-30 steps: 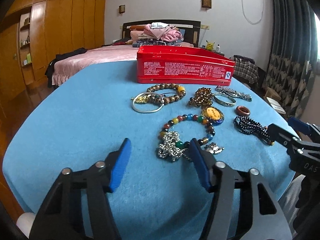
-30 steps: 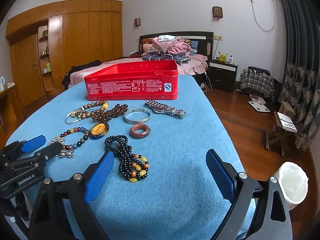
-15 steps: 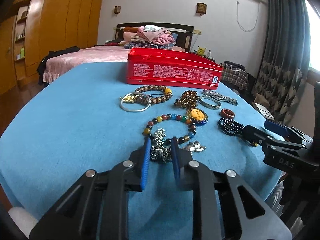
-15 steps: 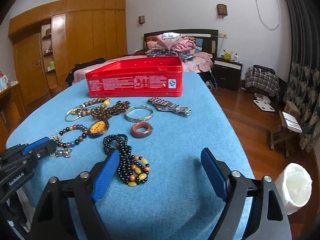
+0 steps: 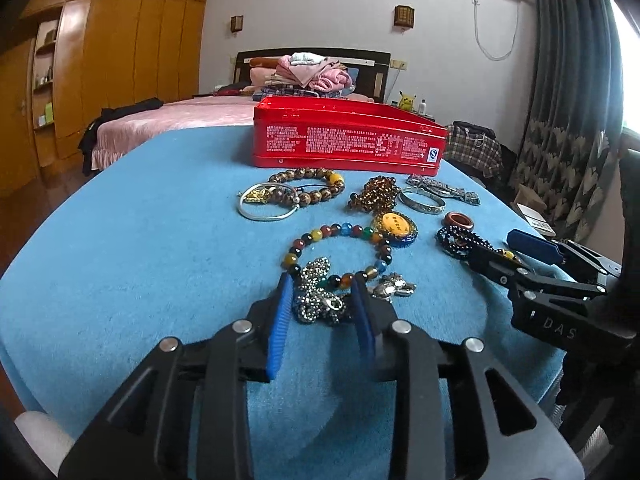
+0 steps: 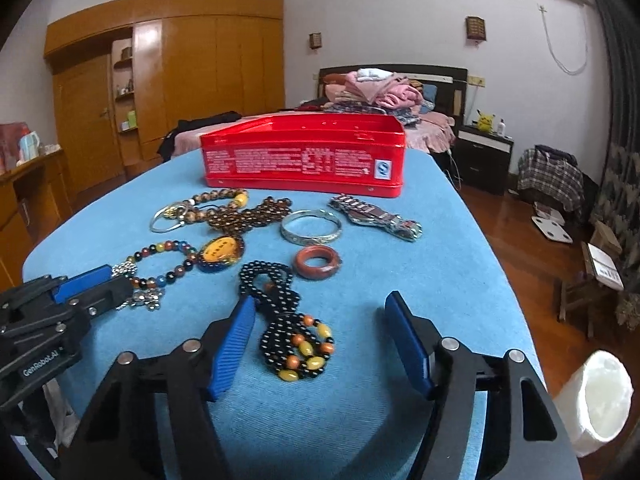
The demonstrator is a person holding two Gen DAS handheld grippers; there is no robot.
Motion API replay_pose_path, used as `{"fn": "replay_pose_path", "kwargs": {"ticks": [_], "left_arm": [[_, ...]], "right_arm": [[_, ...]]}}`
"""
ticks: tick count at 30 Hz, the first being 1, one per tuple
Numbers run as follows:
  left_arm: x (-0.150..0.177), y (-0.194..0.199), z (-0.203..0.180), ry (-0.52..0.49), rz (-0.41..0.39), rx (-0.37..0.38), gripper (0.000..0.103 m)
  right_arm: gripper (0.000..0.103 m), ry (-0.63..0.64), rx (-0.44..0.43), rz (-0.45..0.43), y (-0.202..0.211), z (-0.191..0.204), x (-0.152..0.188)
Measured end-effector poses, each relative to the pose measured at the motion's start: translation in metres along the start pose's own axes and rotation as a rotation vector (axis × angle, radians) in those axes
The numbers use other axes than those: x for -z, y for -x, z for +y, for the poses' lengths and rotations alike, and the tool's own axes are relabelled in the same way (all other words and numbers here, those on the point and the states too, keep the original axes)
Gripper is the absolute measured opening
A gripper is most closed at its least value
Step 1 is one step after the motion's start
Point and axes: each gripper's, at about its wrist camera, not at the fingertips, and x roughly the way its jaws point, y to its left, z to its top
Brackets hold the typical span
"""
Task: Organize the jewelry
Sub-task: 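Grasp the silver chain bracelet with the left tool while the right tool grasps the black bead necklace, then carry both held pieces into the red tin and open both tools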
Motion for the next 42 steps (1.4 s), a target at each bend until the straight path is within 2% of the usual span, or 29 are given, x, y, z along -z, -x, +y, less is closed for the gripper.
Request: {"fn": "replay_pose_path", "kwargs": {"ticks": [2,3,4,7,13,25,33,42], "left_arm": [[0.001,0.0,0.0,0.007,-0.006,0.001,0.028],[0.001,0.0,0.0,0.012,-0.009,0.004,0.026],[0.001,0.0,0.001,0.015,-0.011,0.005,0.024],[0.001,0.002,0.002,0.022,-0.014,0.011,0.021],[-0.001,0.011,0.002,0.032,-0.029,0.015,0.019],[-0.038,0.043,-0.016,-0.003,-0.179,0.055,0.019],[-0.07,0.032,-0.014,0.026,-0.242,0.048,0.019],[-0.13,-0.005,-0.015,0.067,-0.285,0.052,0.019]], "right_arm": [[0.055,0.022,-0.026,-0.012,-0.001,0.003,0.001],[0.049,0.035,-0.044,-0.018,-0.001,0.004,0.002],[0.038,0.043,-0.062,-0.019,-0.001,0.006,0.002],[0.022,0.063,-0.085,-0.019,0.001,0.015,0.003],[0.021,0.027,-0.108,-0.004,0.008,0.011,0.0],[0.021,-0.031,-0.104,-0.077,0.031,0.004,-0.037],[0.021,-0.034,-0.09,-0.103,0.022,-0.002,-0.07],[0.021,-0.091,-0.048,-0.136,-0.007,-0.025,-0.129]]}}
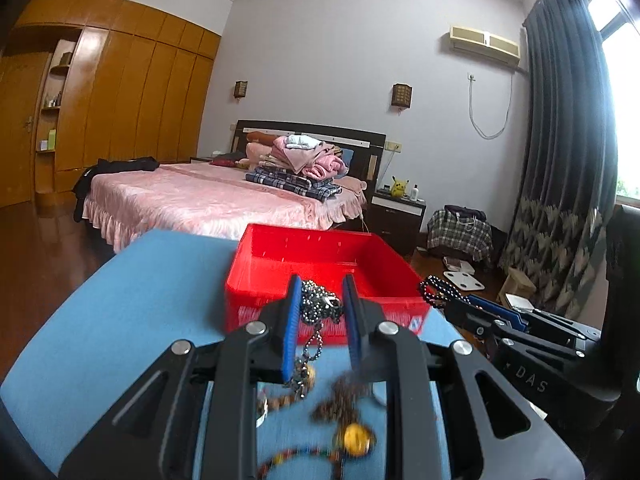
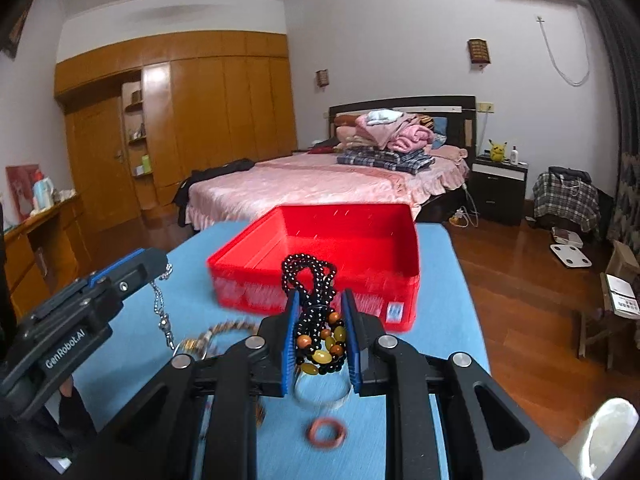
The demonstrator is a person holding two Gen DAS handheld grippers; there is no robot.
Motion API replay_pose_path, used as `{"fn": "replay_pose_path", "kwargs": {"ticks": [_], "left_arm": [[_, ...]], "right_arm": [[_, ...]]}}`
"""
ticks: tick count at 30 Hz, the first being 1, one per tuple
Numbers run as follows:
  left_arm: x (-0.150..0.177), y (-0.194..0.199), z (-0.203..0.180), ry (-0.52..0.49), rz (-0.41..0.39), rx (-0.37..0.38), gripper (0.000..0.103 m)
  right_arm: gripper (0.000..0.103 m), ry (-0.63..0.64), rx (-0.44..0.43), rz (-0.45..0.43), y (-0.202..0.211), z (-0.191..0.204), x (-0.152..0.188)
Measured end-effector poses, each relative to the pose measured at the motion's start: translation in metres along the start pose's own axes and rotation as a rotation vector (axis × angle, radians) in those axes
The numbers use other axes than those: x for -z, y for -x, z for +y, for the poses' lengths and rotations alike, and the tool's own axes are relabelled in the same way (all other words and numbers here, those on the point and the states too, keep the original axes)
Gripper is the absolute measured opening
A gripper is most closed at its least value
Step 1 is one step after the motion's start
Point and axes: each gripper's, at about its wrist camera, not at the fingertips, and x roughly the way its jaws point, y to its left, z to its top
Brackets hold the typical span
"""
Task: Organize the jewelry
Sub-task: 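Carry both held pieces into the red tin and open both tools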
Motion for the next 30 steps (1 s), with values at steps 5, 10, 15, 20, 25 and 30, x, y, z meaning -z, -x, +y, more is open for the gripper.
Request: {"fn": "replay_pose_path", "kwargs": {"ticks": [5,10,15,20,25,30], "left_arm": [[-0.021,-0.032,0.001,0.017,-0.01,0.0,0.019],[-0.042,-0.067,0.005,0.053,-0.009,0.007,0.019],[-0.045,-0.104,0.015,0.071,0.045,-0.003,0.019],[-0.041,-0.125,0.025,0.054,0.109,-0.035,0.035],[-0.043,-0.114,0.039,0.066,0.116,-0.047,0.049],[-0.04,-0.086,0.047,0.038,0.119,-0.062,0.058]], "right_arm": [[0.021,-0.005,0.005,-0.012,-0.031,-0.004,-0.025],[0.021,-0.024,-0.001,-0.014,-0.07,-0.011,-0.046],[0.021,-0.034,0.002,0.025,-0.111,-0.016,-0.055],[0.039,-0.019,0.024,0.054,-0.13,-0.016,-0.055],[0.047,-0.055,0.035,0.046,-0.118,-0.02,-0.049],[0.055,-0.079,0.06,0.039,-0.089,-0.026,-0.037]]}}
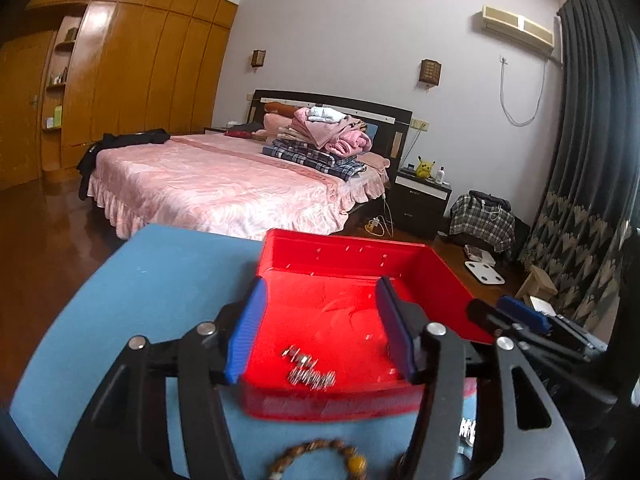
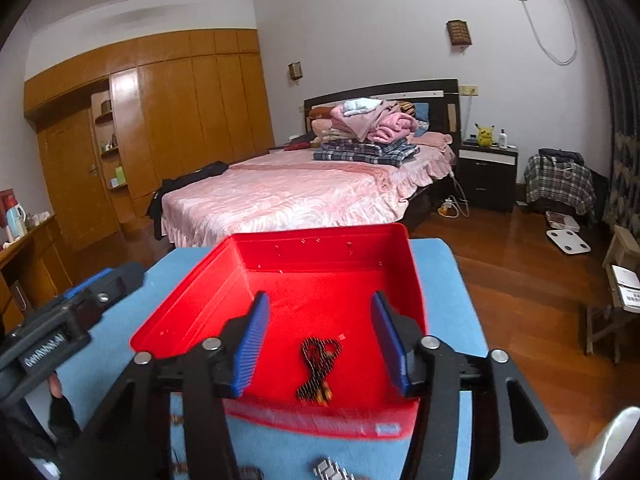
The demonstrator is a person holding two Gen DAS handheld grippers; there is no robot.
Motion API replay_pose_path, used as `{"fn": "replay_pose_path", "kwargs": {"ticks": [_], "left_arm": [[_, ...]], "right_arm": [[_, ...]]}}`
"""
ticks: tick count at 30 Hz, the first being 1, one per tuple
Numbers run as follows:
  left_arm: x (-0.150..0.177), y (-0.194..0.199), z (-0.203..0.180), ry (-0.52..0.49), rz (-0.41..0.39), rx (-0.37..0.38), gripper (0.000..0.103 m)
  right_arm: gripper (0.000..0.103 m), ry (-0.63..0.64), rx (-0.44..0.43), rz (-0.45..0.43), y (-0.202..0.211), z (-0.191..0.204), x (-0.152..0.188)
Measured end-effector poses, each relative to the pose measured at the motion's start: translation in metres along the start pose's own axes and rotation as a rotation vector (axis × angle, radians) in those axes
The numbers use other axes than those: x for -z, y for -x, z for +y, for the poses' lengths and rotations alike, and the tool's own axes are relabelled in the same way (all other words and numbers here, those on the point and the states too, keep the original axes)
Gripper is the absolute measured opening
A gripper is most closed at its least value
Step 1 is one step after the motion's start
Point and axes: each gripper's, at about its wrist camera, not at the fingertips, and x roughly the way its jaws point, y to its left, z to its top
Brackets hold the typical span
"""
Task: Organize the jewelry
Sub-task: 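Carry both held pieces into the red tin and open both tools, then move both open tools back over the remaining jewelry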
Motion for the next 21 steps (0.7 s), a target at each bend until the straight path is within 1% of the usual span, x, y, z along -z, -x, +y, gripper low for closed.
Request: {"fn": "replay_pose_path", "kwargs": {"ticks": [4,9,12,15,18,21], "left_arm": [[0.015,0.023,0.004,-0.006,0.022,-0.01,0.061],[0.047,0.052,0.005,-0.017,0.073,-0.026,0.061],[0.066,0.066,0.002,-0.045,0.101,-0.039,0.061],[0.085,0.075,0.0,-0.059,0.137,-0.042,0.061],[0.105,0.08,0.001,-0.08,0.171,-0.047,0.061],[0.118,0.08,0.005,-0.081,0.209,-0.049,0.06]], "right_arm": [[0.059,-0.025,0.015,0.0,0.028,-0.006,0.018],[0.06,-0.025,0.048,0.004,0.066,-0.008,0.047],[0.06,-0.019,0.06,-0.003,0.085,-0.005,0.063],[0.06,0.007,0.055,-0.003,0.099,0.002,0.079],[0.06,0.045,0.05,0.0,0.104,0.009,0.094],[0.06,0.045,0.028,0.025,0.104,0.014,0.107]]}}
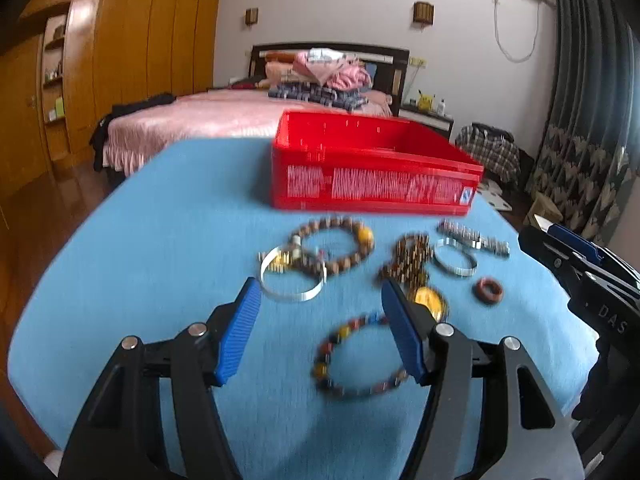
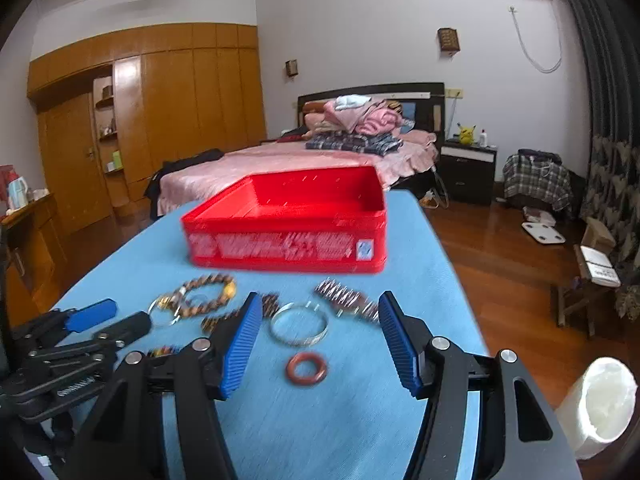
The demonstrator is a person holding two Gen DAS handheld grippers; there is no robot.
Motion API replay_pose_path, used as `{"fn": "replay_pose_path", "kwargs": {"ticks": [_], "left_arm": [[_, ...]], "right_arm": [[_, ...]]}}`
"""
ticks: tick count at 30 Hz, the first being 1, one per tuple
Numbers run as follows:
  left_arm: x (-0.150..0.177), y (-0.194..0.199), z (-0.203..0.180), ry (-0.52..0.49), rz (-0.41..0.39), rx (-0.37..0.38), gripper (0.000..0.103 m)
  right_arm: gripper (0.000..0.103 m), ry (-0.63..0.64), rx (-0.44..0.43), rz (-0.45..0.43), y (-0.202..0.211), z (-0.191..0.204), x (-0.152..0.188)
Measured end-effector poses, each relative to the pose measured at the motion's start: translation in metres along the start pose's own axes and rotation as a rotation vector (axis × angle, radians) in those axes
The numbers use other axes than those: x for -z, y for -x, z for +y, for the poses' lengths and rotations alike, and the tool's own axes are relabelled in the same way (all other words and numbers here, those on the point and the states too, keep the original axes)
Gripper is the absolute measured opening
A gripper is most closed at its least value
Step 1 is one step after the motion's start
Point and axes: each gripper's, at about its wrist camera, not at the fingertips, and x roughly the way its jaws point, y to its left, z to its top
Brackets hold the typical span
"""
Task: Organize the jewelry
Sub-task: 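Move both open tools back over the remaining jewelry, then grasp the multicolor bead bracelet with the left tool while the right tool grasps the reddish-brown ring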
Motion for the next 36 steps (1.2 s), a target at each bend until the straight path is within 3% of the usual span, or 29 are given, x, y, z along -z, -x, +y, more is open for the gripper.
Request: {"fn": "replay_pose_path", "kwargs": {"ticks": [9,23,25,29,36], "left_arm": [[0.027,-0.004,-0.005,-0.011,0.053,0.004,0.051],[0.039,-0.007,-0.013,-0.039,0.001,-0.041,0.049],[0.04,-0.007,-0.015,-0.047,-0.01,-0.049,0.043],[0.039,-0.009,-0.013,-0.034,-0.023,-0.046,0.008],[0.035,-0.005,-0.003,0.027,-0.05,-0.036,0.006]], "right_arm": [[0.06,0.027,-0.015,-0.002,0.005,0.013,0.017],[0.06,0.03,-0.021,0.009,0.001,0.015,0.022],[0.06,0.03,-0.021,0.012,0.0,0.016,0.023],[0.06,0.031,-0.022,0.026,-0.004,0.015,0.025],[0.059,0.028,-0.001,0.076,-0.016,0.012,0.028]]}}
